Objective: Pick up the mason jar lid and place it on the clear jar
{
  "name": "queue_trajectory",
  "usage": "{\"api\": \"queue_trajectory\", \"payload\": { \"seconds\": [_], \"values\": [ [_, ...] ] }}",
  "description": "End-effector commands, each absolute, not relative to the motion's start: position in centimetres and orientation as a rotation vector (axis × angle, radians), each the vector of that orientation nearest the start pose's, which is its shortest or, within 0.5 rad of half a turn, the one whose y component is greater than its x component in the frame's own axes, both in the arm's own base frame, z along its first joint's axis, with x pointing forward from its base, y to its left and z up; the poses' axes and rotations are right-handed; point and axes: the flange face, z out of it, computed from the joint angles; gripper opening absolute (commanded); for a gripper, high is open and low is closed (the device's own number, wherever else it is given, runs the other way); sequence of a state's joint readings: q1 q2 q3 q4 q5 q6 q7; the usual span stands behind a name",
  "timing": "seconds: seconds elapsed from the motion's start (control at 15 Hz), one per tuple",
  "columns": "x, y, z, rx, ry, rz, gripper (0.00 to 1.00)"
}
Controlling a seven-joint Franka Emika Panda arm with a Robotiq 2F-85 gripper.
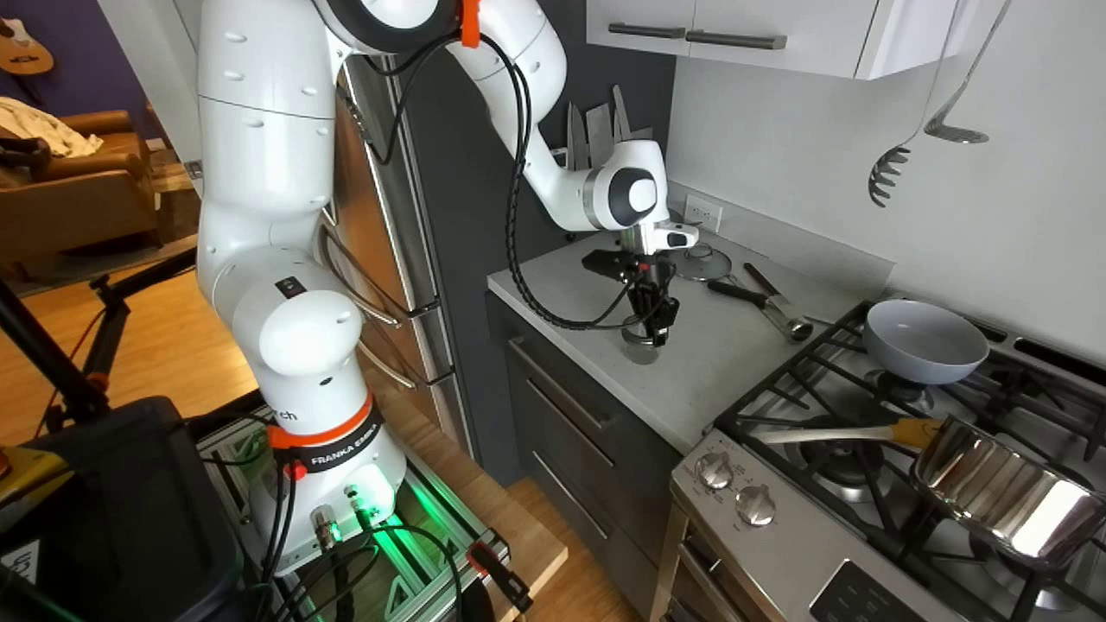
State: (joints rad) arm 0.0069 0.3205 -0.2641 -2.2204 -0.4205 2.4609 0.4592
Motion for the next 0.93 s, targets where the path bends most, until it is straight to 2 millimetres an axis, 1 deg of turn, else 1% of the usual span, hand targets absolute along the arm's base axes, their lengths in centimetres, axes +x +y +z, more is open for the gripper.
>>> {"api": "queue_trajectory", "payload": {
  "seconds": [0.0, 0.2, 0.33, 0.4, 0.67, 0.87],
  "values": [
    [52.51, -14.17, 22.86, -3.426, 0.654, 0.094, 0.54],
    [52.43, -14.11, 23.34, -3.425, 0.654, 0.075, 0.76],
    [52.48, -13.98, 23.20, -3.425, 0.649, 0.080, 0.93],
    [52.50, -13.93, 23.15, -3.425, 0.647, 0.082, 0.99],
    [52.43, -13.84, 23.40, -3.422, 0.646, 0.068, 1.00],
    [52.73, -13.62, 22.97, -3.417, 0.628, 0.074, 1.00]
  ]
}}
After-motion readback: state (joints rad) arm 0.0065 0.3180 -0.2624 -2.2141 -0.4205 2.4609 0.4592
